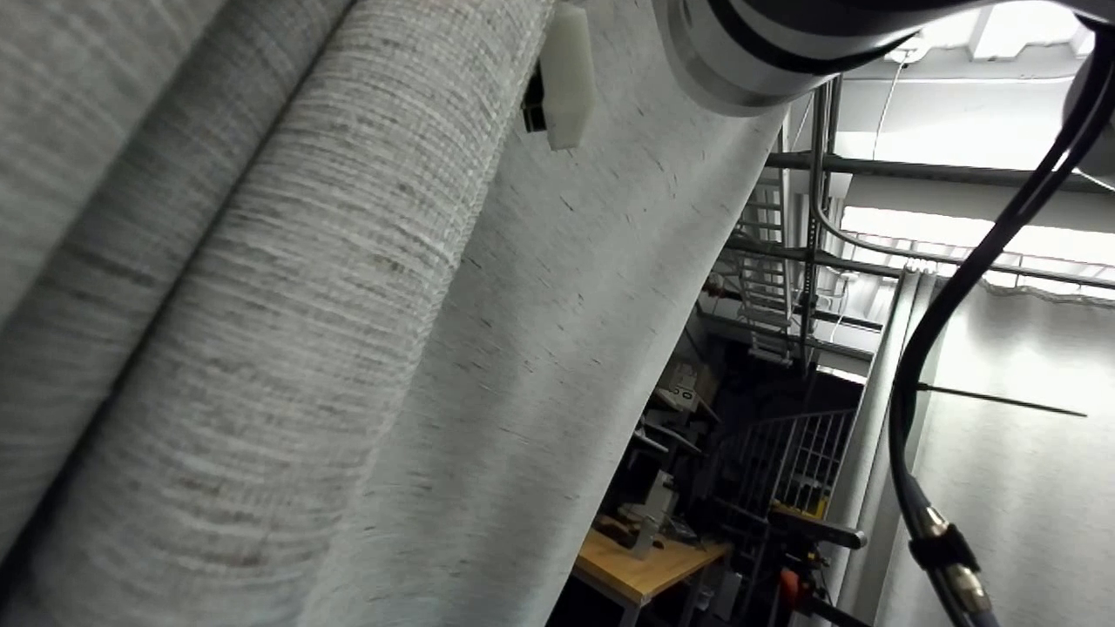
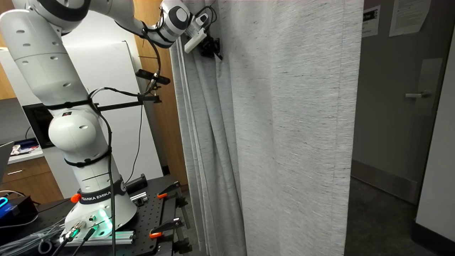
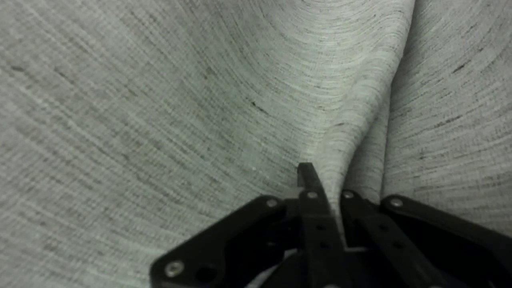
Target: Slide the curtain to the left
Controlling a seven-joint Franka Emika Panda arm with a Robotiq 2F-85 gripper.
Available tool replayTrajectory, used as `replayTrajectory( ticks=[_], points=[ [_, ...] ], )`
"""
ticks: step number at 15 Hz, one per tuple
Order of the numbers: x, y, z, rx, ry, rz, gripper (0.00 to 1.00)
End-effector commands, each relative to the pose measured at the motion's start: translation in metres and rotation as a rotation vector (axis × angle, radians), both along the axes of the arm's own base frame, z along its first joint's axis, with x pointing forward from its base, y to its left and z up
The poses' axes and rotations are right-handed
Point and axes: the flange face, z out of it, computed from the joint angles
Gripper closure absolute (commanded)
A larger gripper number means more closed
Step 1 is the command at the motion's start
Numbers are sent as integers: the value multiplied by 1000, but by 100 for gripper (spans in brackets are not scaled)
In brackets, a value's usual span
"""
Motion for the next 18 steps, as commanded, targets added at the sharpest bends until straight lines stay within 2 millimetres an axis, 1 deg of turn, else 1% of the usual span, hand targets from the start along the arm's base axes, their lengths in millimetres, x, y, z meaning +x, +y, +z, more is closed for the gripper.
replayTrajectory(
  ticks=[1, 6, 7, 8, 9, 10, 11, 14, 16, 18],
  points=[
    [-17, 31, -66, -51, 125, 66, 100],
    [-21, 26, -66, -131, 97, 11, 100],
    [11, 11, -70, -153, 86, -13, 100],
    [19, 3, -71, -177, 80, -33, 100],
    [29, -9, -72, -202, 75, -56, 90],
    [36, -20, -71, -228, 76, -77, 71],
    [42, -34, -82, -262, 118, -101, 66],
    [51, -58, -115, -346, 290, -143, 42],
    [52, -75, -127, -393, 408, -172, 27],
    [46, -93, -129, -406, 504, -216, 12]
  ],
)
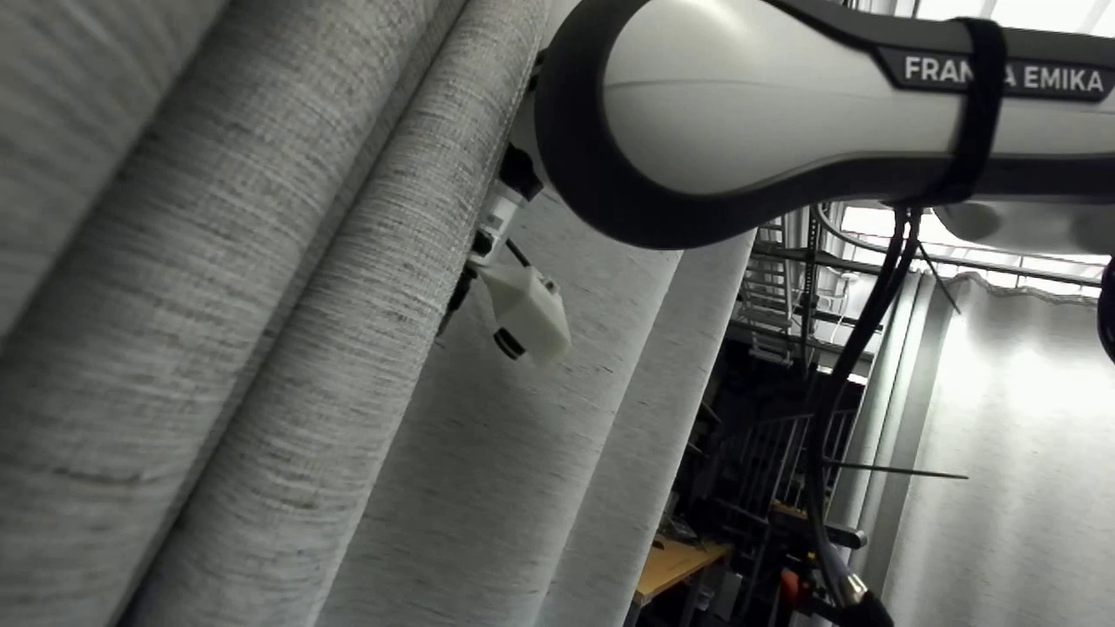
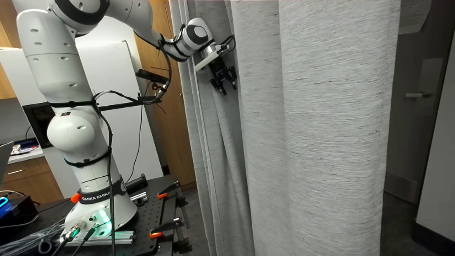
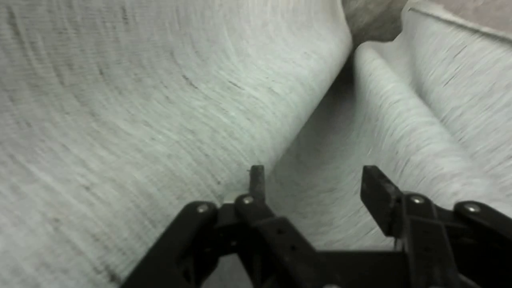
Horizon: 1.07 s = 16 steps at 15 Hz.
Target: Slide the curtain to the left
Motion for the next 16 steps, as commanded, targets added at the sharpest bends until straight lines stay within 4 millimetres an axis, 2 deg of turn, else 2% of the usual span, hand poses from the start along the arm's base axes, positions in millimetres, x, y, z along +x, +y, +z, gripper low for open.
replayTrajectory(
  ticks=[1, 2, 6, 9, 10, 13, 16],
  points=[
    [-9, -28, 7, -17, 135, -71, 5],
    [-15, -39, 9, -7, 154, -120, 0],
    [-42, -75, 21, 72, 168, -264, 0],
    [-73, -98, 21, 165, 158, -402, 0],
    [-76, -131, 47, 198, 157, -437, 0],
    [-101, -175, 67, 259, 105, -539, 0],
    [-128, -235, 97, 321, 34, -662, 0]
  ],
)
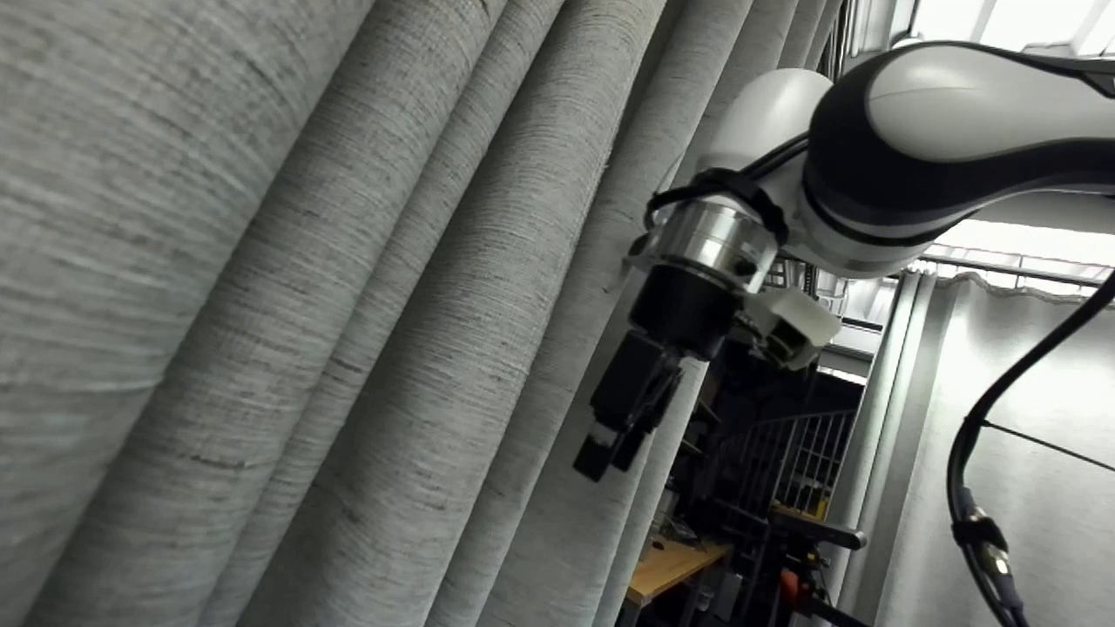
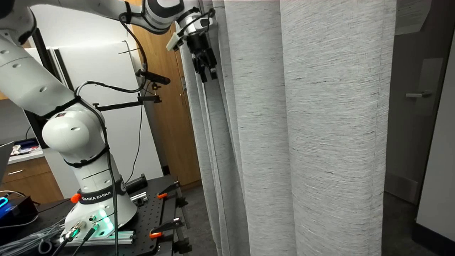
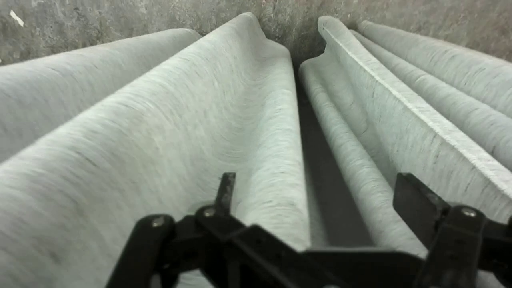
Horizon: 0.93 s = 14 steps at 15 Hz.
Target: Slide the curtain to the left
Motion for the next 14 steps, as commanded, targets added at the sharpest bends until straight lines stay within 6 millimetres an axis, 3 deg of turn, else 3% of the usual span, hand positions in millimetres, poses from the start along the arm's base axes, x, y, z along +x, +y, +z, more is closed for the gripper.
replayTrajectory(
  ticks=[1, 8, 14],
  points=[
    [-50, -68, 30, 67, -65, -155, 0],
    [-122, -201, 77, 151, -168, -398, 0],
    [-164, -313, 107, 164, -299, -517, 0]
  ],
)
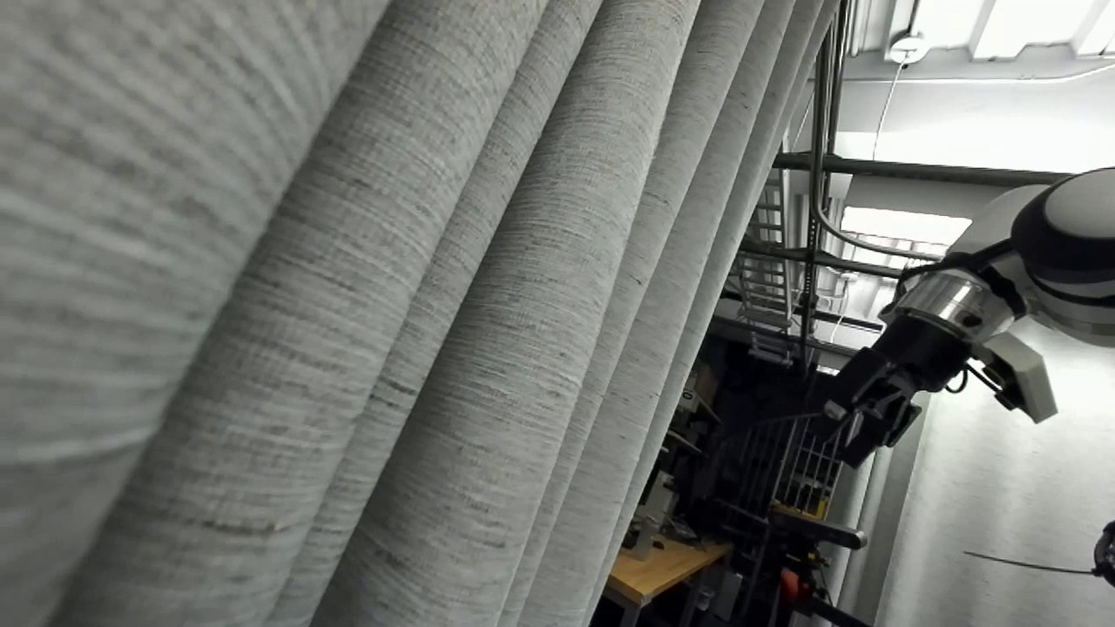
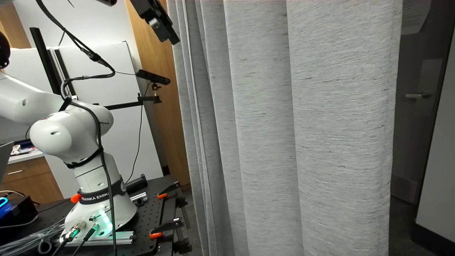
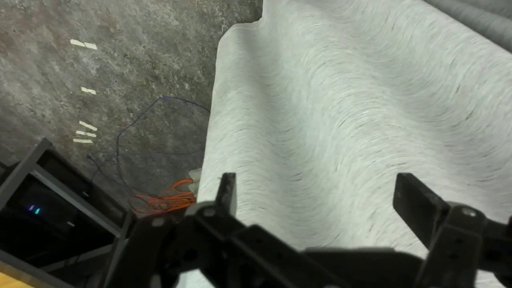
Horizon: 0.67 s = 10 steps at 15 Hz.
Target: Slide the curtain to the left
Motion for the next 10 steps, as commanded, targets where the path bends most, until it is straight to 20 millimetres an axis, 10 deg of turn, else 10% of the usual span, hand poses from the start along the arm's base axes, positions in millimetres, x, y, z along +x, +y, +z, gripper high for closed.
replayTrajectory(
  ticks=[1, 10],
  points=[
    [-25, -65, 19, -26, -83, -6, 0],
    [-30, -80, 17, -4, -92, -7, 0]
  ],
)
